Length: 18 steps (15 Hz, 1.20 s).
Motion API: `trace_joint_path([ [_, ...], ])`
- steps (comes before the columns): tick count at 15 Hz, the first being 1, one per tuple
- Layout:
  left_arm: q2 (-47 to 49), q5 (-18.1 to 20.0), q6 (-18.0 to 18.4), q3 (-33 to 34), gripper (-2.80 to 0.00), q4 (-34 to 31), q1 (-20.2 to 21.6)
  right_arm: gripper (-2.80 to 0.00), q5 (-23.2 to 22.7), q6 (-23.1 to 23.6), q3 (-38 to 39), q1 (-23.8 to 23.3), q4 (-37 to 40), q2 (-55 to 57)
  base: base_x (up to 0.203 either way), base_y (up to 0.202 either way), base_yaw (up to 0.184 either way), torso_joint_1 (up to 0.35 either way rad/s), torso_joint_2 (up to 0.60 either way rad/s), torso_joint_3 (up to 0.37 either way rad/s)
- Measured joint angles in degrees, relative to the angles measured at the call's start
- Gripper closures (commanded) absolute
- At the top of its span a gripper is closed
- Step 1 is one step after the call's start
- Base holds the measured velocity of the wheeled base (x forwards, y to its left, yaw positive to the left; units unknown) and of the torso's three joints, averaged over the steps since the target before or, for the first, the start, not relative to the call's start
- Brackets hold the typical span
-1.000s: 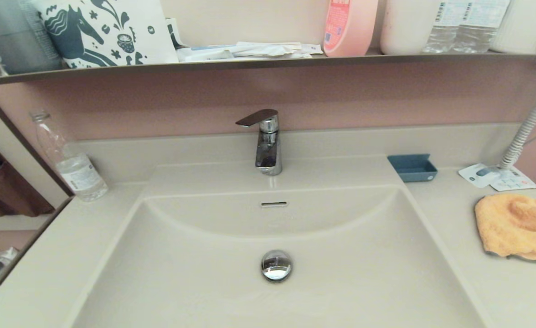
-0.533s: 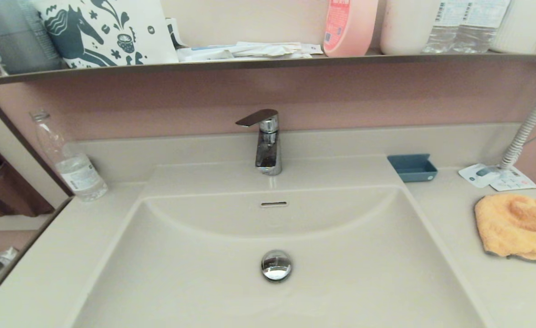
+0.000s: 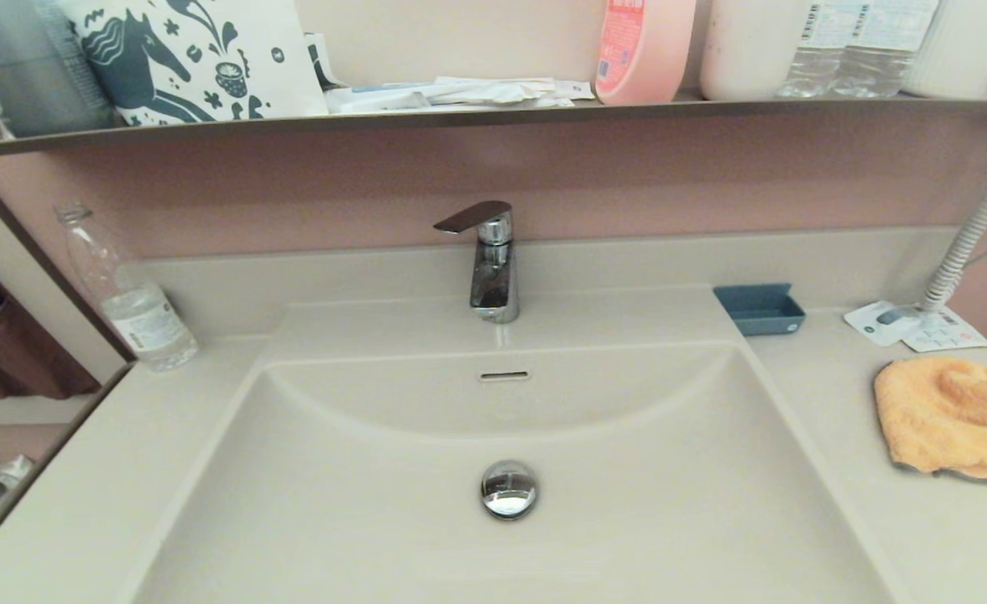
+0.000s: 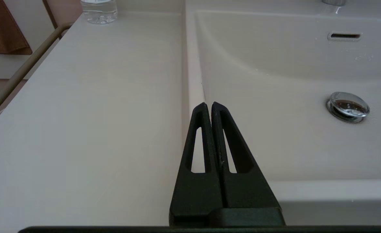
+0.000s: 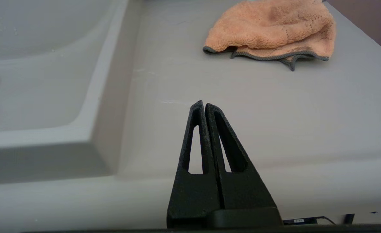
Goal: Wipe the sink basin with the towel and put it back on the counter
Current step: Pick up the cloth
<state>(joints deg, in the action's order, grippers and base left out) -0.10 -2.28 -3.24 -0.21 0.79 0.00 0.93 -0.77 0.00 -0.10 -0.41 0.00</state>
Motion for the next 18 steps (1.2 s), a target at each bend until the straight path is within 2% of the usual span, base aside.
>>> trace_joint_path([
  [2,0.0,-0.3,-2.7,0.0,0.0,0.2,0.0,0.0,0.0,0.0,-0.1,0.0,0.0,0.0,0.0,0.0,0.0,0.0,0.0,0.0],
  [6,0.0,-0.3,-3.2,0.1,0.0,0.3,0.0,0.0,-0.1,0.6,-4.3,0.0,0.6,0.1,0.0,0.0,0.0,0.0,0.0,0.0],
  [8,0.0,-0.4,-3.2,0.1,0.0,0.2,0.0,0.0,-0.1,3.7,-8.4,0.1,3.0,0.7,0.0,0.0,0.0,0.0,0.0,0.0],
  [11,0.0,-0.3,-3.2,0.1,0.0,0.2,0.0,0.0,0.5,10.8,-14.5,0.0,8.1,4.7,0.0,0.0,0.0,0.0,0.0,0.0],
  [14,0.0,-0.3,-3.2,0.0,0.0,0.3,0.0,0.0,5.0,11.5,-19.4,0.0,8.0,13.8,0.0,0.0,0.0,0.0,0.0,0.0],
  [18,0.0,-0.3,-3.2,0.0,0.0,0.2,0.0,0.0,13.1,9.0,-27.2,-0.3,6.8,29.1,0.0,0.0,0.0,0.0,0.0,0.0],
])
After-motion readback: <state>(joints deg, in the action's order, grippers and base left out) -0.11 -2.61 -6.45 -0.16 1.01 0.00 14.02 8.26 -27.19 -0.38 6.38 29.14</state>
